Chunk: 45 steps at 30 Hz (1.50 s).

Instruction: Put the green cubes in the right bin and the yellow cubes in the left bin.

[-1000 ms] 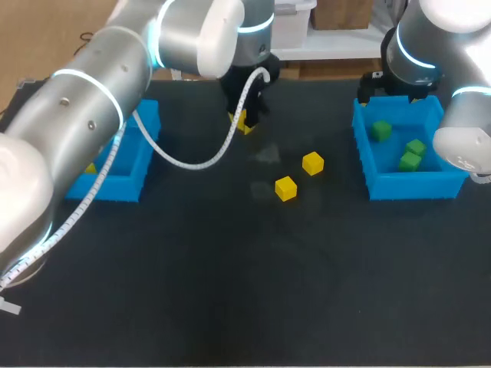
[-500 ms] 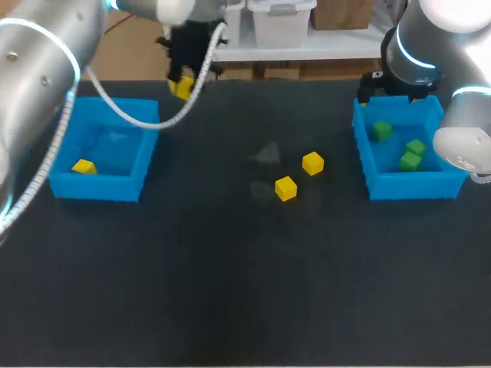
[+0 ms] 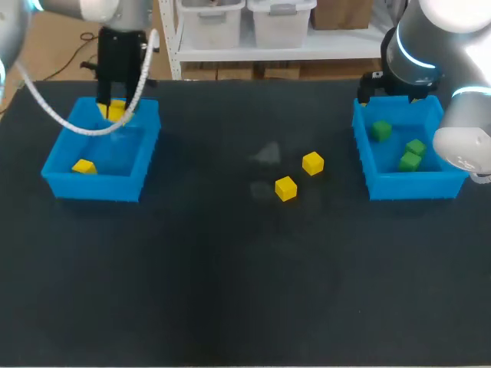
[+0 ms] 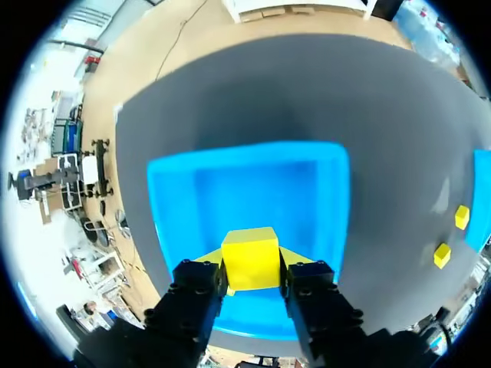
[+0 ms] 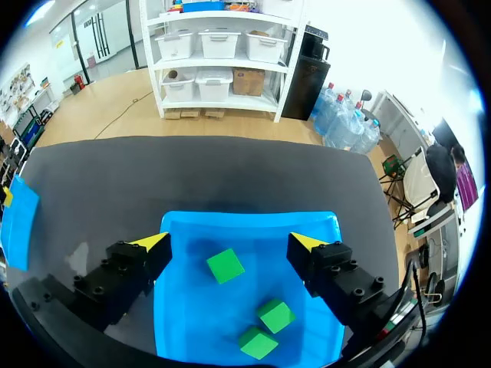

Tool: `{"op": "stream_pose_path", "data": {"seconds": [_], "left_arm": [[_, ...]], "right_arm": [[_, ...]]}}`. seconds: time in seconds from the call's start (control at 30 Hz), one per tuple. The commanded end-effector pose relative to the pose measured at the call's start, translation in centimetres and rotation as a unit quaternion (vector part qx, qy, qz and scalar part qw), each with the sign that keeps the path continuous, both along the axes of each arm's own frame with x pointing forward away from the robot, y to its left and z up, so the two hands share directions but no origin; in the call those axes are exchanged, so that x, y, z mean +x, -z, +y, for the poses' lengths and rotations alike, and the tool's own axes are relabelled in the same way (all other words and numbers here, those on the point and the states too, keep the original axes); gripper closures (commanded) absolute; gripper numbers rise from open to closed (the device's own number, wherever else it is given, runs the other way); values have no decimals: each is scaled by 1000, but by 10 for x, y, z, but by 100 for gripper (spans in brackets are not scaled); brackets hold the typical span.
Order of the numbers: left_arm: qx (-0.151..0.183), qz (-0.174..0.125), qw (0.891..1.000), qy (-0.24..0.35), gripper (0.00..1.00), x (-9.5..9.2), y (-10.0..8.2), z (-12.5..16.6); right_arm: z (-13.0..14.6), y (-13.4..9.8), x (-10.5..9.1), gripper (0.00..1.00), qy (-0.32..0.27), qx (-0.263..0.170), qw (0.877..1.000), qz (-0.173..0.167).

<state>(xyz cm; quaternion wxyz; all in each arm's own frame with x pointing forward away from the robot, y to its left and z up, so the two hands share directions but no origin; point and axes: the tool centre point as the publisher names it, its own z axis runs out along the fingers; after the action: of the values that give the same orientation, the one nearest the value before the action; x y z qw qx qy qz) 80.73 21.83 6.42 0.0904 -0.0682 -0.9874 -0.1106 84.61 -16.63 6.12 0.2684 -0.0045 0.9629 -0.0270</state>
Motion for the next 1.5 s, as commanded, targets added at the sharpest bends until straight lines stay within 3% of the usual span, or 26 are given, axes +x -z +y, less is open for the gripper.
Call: {"op": "stream_pose_path", "data": {"seconds": [0.03,0.07,0.23,0.33,0.43,0.63,0.87,1.07,1.23,1.5], "left_arm": [[-27,-66,997,8,63,-28,6,10],[-30,-63,997,11,0,-26,6,8],[-35,-94,994,33,0,-12,-13,-9],[-62,-109,989,76,0,-4,-32,-37],[-96,-111,978,147,0,-7,-54,-80],[-129,-95,950,268,0,-21,-64,-152],[-166,-49,915,364,0,-55,-45,-225],[-152,-22,899,411,0,-82,-12,-263],[-161,10,883,442,0,-108,5,-284],[-167,31,876,452,0,-128,12,-303]], "right_arm": [[0,0,-2,0,0,0,1000,-2],[0,0,-2,0,0,0,1000,-2],[0,0,-2,0,0,0,1000,-2],[0,0,-2,0,0,0,1000,-2],[0,0,-2,0,0,0,1000,-2],[0,0,-2,0,0,0,1000,-2],[0,0,-2,0,0,0,1000,-2],[0,0,-2,0,0,0,1000,-2],[0,0,-2,0,0,0,1000,-2],[0,0,-2,0,0,0,1000,-2]]}}
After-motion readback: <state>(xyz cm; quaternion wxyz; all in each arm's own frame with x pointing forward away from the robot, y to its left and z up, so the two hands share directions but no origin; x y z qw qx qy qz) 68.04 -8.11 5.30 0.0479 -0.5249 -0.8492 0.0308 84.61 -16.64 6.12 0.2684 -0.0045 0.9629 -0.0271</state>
